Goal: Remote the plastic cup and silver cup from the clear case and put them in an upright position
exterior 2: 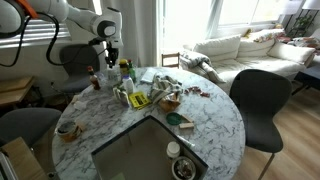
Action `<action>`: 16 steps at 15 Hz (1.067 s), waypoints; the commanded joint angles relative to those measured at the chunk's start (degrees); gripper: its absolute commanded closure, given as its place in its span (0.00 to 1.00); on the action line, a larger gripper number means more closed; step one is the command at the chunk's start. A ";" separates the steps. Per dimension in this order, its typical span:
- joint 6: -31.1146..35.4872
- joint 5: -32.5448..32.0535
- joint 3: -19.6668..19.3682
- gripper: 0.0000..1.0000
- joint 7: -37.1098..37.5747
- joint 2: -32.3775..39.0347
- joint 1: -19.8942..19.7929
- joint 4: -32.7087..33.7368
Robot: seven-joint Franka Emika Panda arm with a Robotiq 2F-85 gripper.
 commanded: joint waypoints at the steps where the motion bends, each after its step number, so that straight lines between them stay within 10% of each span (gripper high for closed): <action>1: -1.49 -1.09 -0.63 0.98 1.40 -0.22 0.40 -0.38; 3: -2.04 -1.54 -0.74 0.86 1.56 -0.43 0.53 -0.59; 4: -2.26 -1.88 -0.88 0.56 1.94 -0.42 0.67 -0.67; 6: -1.20 -1.20 -0.73 0.60 2.54 -0.79 0.24 -1.44; 14: 3.58 3.00 -1.26 0.01 9.20 -1.24 -2.85 -3.50; 16: 2.74 5.59 -0.41 0.00 10.33 -0.15 -3.94 -3.28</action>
